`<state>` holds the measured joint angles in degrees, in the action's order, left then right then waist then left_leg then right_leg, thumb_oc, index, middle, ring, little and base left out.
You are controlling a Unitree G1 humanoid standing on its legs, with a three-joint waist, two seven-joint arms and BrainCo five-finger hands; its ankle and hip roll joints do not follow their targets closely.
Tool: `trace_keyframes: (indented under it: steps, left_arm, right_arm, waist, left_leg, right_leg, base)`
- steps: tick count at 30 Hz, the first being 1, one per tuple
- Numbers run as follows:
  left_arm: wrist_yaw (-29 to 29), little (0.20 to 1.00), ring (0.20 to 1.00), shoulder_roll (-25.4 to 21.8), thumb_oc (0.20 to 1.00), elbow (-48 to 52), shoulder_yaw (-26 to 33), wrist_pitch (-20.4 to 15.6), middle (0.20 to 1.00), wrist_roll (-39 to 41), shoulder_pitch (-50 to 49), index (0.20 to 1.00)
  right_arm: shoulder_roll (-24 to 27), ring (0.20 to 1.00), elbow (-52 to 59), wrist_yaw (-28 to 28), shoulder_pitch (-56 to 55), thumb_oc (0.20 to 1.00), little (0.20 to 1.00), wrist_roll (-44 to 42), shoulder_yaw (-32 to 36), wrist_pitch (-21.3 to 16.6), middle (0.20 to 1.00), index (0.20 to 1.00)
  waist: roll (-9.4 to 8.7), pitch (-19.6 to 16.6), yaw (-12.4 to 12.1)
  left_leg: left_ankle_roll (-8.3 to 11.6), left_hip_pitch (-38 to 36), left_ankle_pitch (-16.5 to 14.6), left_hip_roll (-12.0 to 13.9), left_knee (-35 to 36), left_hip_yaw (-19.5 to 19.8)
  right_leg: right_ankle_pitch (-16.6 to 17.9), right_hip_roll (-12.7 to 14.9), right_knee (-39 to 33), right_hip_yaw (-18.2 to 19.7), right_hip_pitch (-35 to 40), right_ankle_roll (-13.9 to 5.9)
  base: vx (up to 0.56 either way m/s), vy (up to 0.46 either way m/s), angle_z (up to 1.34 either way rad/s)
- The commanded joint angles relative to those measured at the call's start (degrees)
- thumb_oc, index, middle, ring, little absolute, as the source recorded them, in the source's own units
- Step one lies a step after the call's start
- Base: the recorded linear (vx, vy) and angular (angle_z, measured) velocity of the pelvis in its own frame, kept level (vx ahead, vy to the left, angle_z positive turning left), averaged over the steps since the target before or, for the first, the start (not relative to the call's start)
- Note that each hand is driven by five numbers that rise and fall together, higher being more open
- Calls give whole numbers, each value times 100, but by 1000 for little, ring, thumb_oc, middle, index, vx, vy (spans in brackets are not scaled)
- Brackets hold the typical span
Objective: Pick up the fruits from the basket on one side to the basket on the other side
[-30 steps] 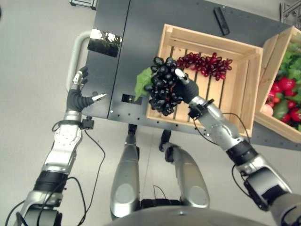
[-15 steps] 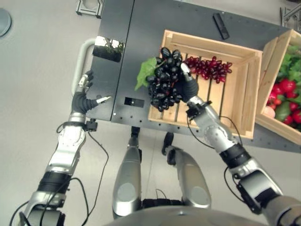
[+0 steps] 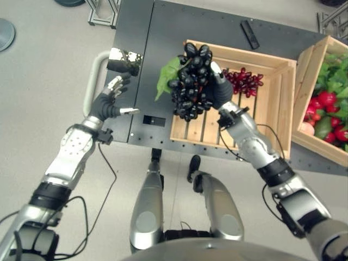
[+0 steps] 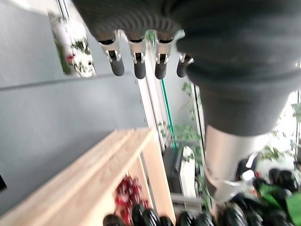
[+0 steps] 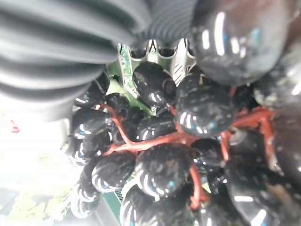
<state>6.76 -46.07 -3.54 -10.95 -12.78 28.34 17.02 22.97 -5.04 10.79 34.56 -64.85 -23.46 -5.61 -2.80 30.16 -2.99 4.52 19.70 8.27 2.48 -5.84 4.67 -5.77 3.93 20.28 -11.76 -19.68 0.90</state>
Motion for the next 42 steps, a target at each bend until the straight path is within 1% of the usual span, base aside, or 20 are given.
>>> trace_keyframes:
  steps: [1, 3, 7, 13, 20, 21, 22, 26, 28, 31, 32, 33, 35, 36, 39, 42]
  left_arm:
    - [215, 1000, 1000, -39, 1000, 249, -195, -120, 1000, 565, -72, 1000]
    - [225, 1000, 1000, -66, 1000, 253, -265, -92, 1000, 615, -7, 1000]
    - [230, 1000, 1000, 36, 1000, 254, -576, -53, 1000, 610, 273, 1000]
    - [255, 1000, 1000, 113, 1000, 234, -726, -17, 1000, 552, 406, 1000]
    - [335, 1000, 1000, 158, 1000, 248, -785, 55, 1000, 874, 500, 1000]
    - [423, 1000, 1000, 163, 1000, 240, -915, 96, 1000, 1049, 643, 1000]
    - [561, 1000, 1000, 59, 1000, 285, -1090, 165, 1000, 1194, 802, 1000]
    - [677, 1000, 1000, -102, 1000, 316, -1328, 239, 1000, 1374, 1026, 1000]
    - [757, 1000, 1000, -229, 1000, 322, -1636, 291, 1000, 1507, 1337, 1000]
    - [823, 1000, 1000, -351, 1000, 298, -1842, 334, 1000, 1650, 1534, 1000]
    - [823, 1000, 1000, -351, 1000, 298, -1842, 334, 1000, 1650, 1534, 1000]
    - [853, 1000, 1000, -384, 1000, 260, -1997, 359, 1000, 1686, 1660, 1000]
    - [869, 1000, 1000, -390, 1000, 234, -2043, 379, 1000, 1718, 1706, 1000]
    - [913, 1000, 1000, -428, 1000, 192, -2186, 431, 1000, 1750, 1818, 1000]
    - [982, 1000, 1000, -444, 1000, 169, -2329, 474, 1000, 1853, 1952, 1000]
    - [1057, 1000, 1000, -405, 1000, 144, -2470, 556, 1000, 2028, 2054, 1000]
  right_arm:
    - [-269, 200, 338, 174, 195, 200, 200, -9, -141, -168, 200, 200]
    - [-253, 200, 337, 170, 223, 200, 200, 11, -176, -149, 200, 200]
    - [-300, 200, 309, 167, 313, 200, 200, 20, -269, -139, 200, 200]
    - [-367, 200, 283, 147, 354, 200, 200, 7, -267, -163, 200, 200]
    - [-368, 200, 279, 112, 423, 200, 200, 52, -280, -174, 200, 200]
    - [-385, 200, 263, 138, 434, 200, 200, 49, -340, -151, 200, 200]
    - [-371, 200, 260, 145, 442, 200, 200, 71, -381, -138, 200, 200]
    - [-362, 200, 233, 155, 460, 200, 200, 72, -432, -129, 200, 200]
    - [-383, 200, 187, 146, 523, 200, 200, 21, -537, -120, 200, 200]
    - [-403, 200, 160, 127, 557, 200, 200, -4, -584, -132, 200, 200]
    - [-403, 200, 160, 127, 557, 200, 200, -4, -584, -132, 200, 200]
    - [-428, 200, 122, 123, 607, 200, 200, -39, -636, -125, 200, 200]
    - [-440, 200, 101, 126, 633, 200, 200, -48, -650, -121, 200, 200]
    - [-448, 200, 73, 130, 676, 200, 200, -74, -667, -118, 200, 200]
    - [-473, 200, 43, 111, 722, 200, 200, -95, -702, -136, 200, 200]
    - [-500, 200, 22, 93, 733, 200, 200, -139, -709, -146, 200, 200]
  waist:
    - [-302, -726, 127]
    - [-315, -734, 136]
    - [-374, -765, 169]
    - [-384, -866, 200]
    - [-385, -961, 244]
    - [-381, -987, 265]
    - [-374, -1009, 286]
    - [-369, -1028, 305]
    - [-375, -1067, 334]
    - [-375, -1112, 343]
    - [-375, -1112, 343]
    - [-376, -1132, 350]
    - [-375, -1142, 351]
    - [-370, -1161, 368]
    - [-366, -1189, 389]
    - [-370, -1219, 411]
  left_leg:
    - [55, -175, -704, 139, -433, 49]
    - [51, -183, -708, 136, -432, 45]
    - [51, -206, -711, 151, -447, 14]
    - [54, -246, -695, 176, -415, -15]
    - [62, -252, -705, 196, -446, -33]
    - [62, -262, -710, 197, -455, -34]
    - [62, -259, -709, 198, -460, -38]
    - [59, -263, -707, 194, -459, -40]
    - [58, -286, -710, 185, -449, -43]
    - [54, -305, -720, 187, -455, -52]
    - [54, -305, -720, 187, -455, -52]
    - [52, -320, -725, 188, -456, -60]
    - [51, -323, -728, 188, -458, -63]
    - [48, -333, -739, 182, -462, -77]
    - [43, -331, -742, 188, -467, -95]
    - [40, -331, -746, 192, -473, -109]
  right_leg:
    - [225, 501, -365, 260, 283, -832]
    - [231, 500, -373, 270, 284, -835]
    - [255, 488, -412, 300, 303, -837]
    - [283, 454, -504, 336, 336, -821]
    - [290, 450, -513, 377, 355, -815]
    - [291, 447, -510, 382, 364, -815]
    - [291, 446, -522, 374, 375, -816]
    - [297, 445, -525, 373, 379, -817]
    - [305, 447, -531, 375, 399, -829]
    - [310, 453, -531, 387, 415, -837]
    - [310, 453, -531, 388, 415, -837]
    - [309, 458, -530, 393, 427, -839]
    - [311, 459, -526, 394, 427, -839]
    - [313, 460, -513, 408, 422, -842]
    - [312, 460, -509, 424, 415, -850]
    - [317, 456, -526, 436, 425, -853]
  base:
    - [0, 0, 0]
    - [-10, 7, -2]
    - [-23, 8, -6]
    - [-5, 4, -4]
    - [-1, 1, -1]
    - [0, 0, 0]
    - [0, 0, 0]
    - [0, 0, 0]
    - [0, 0, 0]
    - [3, 3, -1]
    - [0, 0, 0]
    - [0, 0, 0]
    - [0, 0, 0]
    - [0, 0, 0]
    - [0, 0, 0]
    - [9, 6, -2]
